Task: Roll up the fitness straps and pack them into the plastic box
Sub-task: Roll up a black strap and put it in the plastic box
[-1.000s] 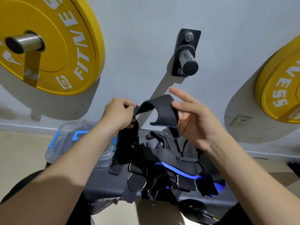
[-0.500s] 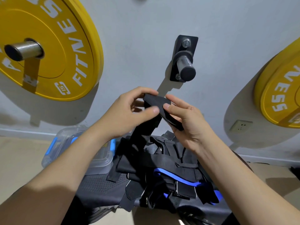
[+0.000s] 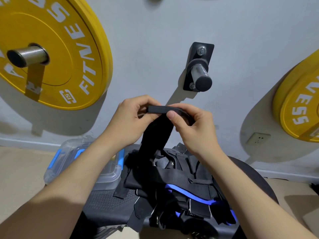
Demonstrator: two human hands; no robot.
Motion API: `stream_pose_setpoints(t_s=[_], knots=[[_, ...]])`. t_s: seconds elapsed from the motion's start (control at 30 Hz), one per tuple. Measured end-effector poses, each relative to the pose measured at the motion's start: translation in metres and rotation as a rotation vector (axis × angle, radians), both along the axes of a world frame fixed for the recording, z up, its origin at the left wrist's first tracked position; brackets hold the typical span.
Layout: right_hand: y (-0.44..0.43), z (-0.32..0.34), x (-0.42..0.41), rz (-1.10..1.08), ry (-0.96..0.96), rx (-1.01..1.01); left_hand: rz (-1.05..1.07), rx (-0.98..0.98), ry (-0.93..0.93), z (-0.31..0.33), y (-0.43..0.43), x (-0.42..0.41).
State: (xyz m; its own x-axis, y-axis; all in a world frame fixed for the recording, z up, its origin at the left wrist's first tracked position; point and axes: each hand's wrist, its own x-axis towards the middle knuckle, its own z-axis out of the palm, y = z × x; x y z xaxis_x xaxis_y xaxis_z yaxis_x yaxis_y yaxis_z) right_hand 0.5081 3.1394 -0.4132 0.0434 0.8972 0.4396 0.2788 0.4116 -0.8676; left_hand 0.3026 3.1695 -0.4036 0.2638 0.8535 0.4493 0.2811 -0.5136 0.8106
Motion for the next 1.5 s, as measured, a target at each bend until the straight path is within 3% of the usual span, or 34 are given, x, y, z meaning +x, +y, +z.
stream_pose_setpoints(t_s=[0.13, 0.4, 0.57, 0.77, 0.87, 0.97, 1.17, 1.33, 1.5], knots=[[0.004, -0.005, -0.004, -0.153, -0.139, 0.08, -0.08, -0.054, -0.05, 0.0, -0.002, 0.001], [0.01, -0.006, -0.012, 0.022, 0.186, -0.002, -0.077, -0.132, -0.226, 0.003, 0.008, -0.005], [0.017, -0.003, -0.012, 0.159, 0.166, 0.04, -0.119, -0.286, -0.392, 0.001, 0.008, -0.009], [0.017, 0.001, 0.0, 0.172, -0.071, -0.034, -0.071, -0.353, -0.272, -0.003, 0.008, -0.017], [0.014, 0.0, 0.005, 0.183, -0.032, -0.078, -0.037, -0.295, -0.163, -0.002, 0.005, -0.013], [0.013, -0.004, 0.008, 0.093, 0.014, -0.052, -0.109, -0.328, -0.19, -0.005, 0.001, -0.009], [0.005, -0.007, 0.007, 0.115, -0.171, -0.006, -0.041, -0.381, -0.189, -0.009, 0.003, -0.007], [0.011, -0.008, 0.008, 0.116, -0.081, -0.106, -0.121, -0.39, -0.201, -0.007, 0.006, -0.012], [0.016, -0.009, 0.002, 0.038, -0.116, -0.031, -0.147, -0.396, -0.18, -0.009, 0.002, -0.01]])
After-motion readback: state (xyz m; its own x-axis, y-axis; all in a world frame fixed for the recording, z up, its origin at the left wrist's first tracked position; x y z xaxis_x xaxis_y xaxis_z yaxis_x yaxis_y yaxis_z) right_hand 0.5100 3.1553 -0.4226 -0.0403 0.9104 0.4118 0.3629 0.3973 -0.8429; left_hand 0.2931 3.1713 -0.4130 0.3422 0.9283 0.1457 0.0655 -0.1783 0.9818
